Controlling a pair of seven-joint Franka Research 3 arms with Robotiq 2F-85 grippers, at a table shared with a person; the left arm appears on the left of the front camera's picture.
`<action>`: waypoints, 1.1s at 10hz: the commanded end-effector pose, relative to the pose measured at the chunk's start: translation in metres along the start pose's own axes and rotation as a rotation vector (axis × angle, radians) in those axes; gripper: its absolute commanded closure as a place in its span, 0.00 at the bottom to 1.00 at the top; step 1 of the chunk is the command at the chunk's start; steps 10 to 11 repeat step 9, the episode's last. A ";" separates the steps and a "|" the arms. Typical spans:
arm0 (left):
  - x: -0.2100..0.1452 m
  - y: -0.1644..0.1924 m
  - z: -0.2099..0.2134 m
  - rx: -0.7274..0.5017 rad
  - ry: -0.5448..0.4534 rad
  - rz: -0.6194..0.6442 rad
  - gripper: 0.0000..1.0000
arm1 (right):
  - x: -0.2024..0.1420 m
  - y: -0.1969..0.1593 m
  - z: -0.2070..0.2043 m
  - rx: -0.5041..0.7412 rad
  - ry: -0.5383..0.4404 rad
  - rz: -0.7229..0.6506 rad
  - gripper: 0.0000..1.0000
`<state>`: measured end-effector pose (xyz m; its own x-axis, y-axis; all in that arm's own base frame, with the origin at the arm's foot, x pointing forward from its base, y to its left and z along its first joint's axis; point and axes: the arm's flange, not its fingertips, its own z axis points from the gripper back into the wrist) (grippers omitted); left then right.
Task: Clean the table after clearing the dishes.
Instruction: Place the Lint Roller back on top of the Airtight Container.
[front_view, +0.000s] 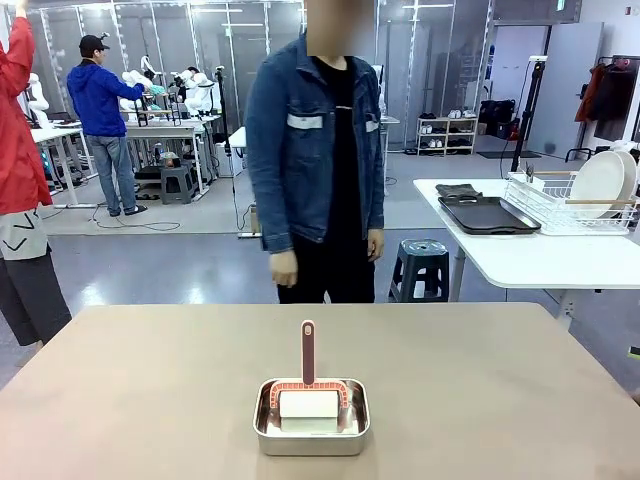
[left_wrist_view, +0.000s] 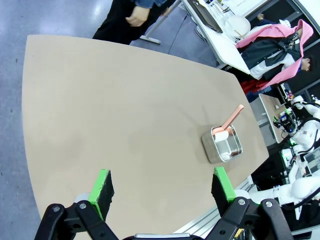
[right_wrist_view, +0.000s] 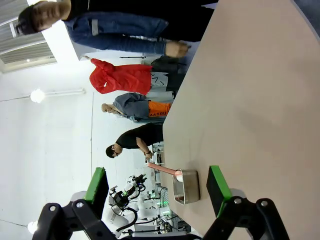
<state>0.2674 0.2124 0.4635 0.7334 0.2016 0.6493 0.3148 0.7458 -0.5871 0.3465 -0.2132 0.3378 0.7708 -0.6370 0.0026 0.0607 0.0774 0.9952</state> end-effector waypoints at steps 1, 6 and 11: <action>0.000 -0.001 0.002 0.012 0.005 0.006 0.00 | 0.000 0.001 0.001 0.003 -0.006 -0.002 0.00; 0.000 -0.001 0.002 0.012 0.005 0.006 0.00 | 0.000 0.001 0.001 0.003 -0.006 -0.002 0.00; 0.000 -0.001 0.002 0.012 0.005 0.006 0.00 | 0.000 0.001 0.001 0.003 -0.006 -0.002 0.00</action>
